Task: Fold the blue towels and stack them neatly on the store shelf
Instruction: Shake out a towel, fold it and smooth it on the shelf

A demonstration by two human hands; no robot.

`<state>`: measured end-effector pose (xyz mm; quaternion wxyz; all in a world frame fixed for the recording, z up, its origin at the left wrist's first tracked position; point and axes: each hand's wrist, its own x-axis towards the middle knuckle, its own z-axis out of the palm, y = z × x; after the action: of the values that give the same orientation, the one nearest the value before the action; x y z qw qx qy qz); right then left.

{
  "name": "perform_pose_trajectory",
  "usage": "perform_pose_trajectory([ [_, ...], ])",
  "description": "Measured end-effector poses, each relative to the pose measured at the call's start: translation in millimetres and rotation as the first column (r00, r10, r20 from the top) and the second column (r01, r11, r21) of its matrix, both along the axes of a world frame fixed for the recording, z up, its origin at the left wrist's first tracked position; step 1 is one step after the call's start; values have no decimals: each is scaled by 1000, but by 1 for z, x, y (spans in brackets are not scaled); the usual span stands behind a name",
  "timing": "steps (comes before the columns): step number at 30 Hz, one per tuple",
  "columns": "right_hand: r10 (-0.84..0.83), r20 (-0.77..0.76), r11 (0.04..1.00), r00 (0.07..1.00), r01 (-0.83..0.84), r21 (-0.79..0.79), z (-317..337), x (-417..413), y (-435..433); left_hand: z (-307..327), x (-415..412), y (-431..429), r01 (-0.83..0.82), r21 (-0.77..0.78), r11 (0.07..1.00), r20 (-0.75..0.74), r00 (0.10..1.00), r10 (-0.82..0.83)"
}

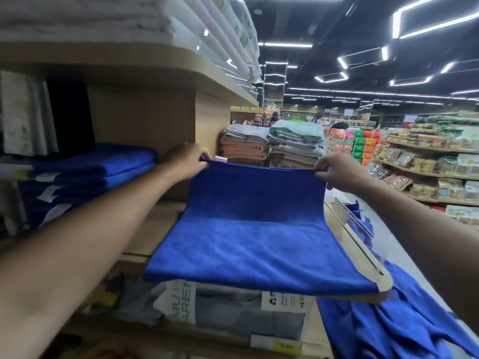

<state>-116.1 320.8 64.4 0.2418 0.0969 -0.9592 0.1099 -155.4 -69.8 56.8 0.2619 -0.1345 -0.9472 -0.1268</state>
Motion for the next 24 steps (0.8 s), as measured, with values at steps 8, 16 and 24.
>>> perform_pose_trajectory([
  [8, 252, -50, 968, 966, -252, 8, 26, 126, 3, 10, 102, -49, 329, 347, 878, -13, 938, -346],
  [16, 252, 227, 936, 941, -297, 188, -39, 220, 0, -57, 194, -66, 379, 128, 916, 118, 912, -394],
  [24, 286, 141, 951, 948, -263, -165, -58, 186, -77, -65, 187, -12, 169, 251, 953, 11, 984, -177],
])
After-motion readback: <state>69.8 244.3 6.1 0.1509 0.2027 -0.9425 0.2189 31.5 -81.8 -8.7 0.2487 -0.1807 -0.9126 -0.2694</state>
